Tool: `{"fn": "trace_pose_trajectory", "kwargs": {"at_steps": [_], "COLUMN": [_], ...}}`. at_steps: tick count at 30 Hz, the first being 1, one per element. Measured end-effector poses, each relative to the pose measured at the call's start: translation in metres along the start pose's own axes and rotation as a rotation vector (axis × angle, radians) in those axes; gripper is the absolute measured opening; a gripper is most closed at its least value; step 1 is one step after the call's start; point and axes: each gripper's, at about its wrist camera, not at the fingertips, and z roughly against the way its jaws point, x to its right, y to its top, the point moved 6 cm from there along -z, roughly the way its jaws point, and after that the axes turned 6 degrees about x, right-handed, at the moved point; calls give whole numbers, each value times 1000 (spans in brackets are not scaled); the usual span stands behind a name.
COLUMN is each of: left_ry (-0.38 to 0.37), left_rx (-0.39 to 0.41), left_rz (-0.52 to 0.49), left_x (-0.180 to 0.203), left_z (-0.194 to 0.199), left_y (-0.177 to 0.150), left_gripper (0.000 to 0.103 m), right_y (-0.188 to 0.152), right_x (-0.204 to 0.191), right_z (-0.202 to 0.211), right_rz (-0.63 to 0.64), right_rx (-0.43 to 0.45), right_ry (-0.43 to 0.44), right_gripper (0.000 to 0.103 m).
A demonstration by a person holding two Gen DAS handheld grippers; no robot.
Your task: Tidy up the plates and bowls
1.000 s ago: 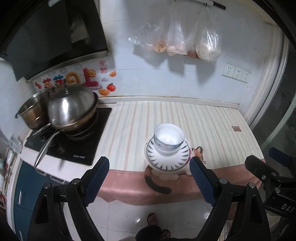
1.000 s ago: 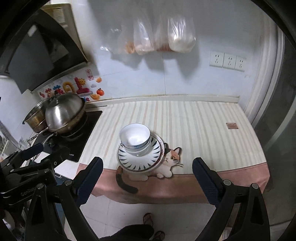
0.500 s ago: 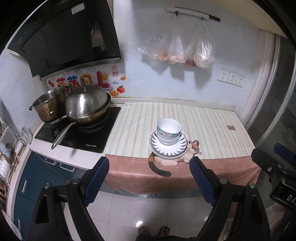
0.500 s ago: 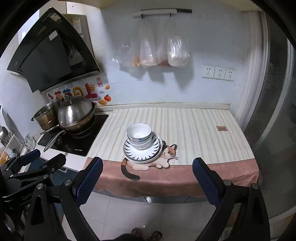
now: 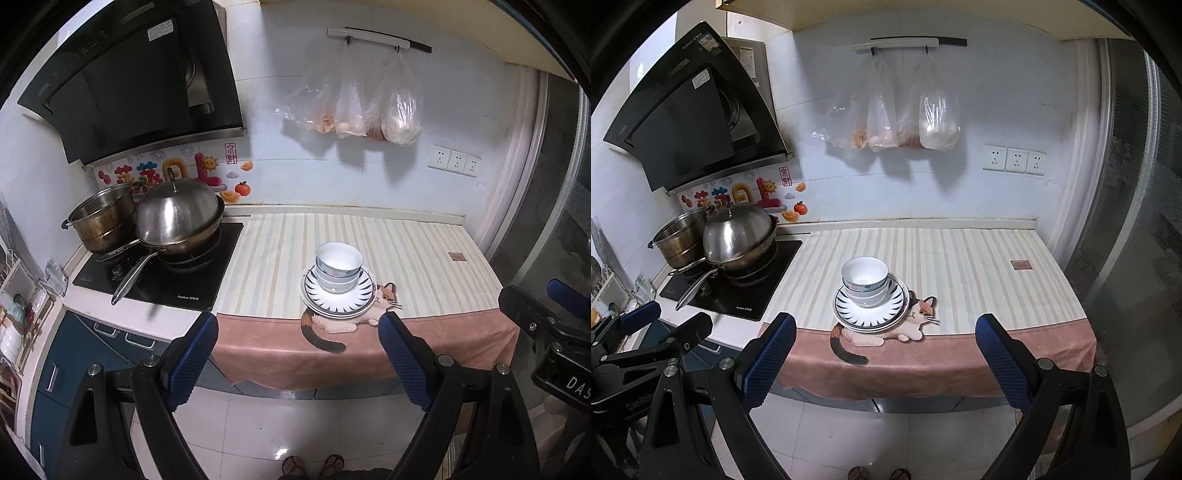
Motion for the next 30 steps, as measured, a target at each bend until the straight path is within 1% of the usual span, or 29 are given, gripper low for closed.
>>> {"fn": "trace_pose_trajectory", "kwargs": {"at_steps": [11,15,30], "left_ry": [10,19,35], "left_rx": [7,5,5], "left_rz": [12,19,31], "left_x": [-1,-4,-4], "left_z": [4,3,3], "left_y": [-1,-1,-1], "left_gripper": [89,89,89], "right_y": [0,-1,4], "right_x": [3,3,-3], "right_z": [-5,-11,-13], "right_rz": [5,2,18], "right_rx": [-1,-13,2], "right_ry": [-15,-3,-2], "right_gripper": [100,100,100]}}
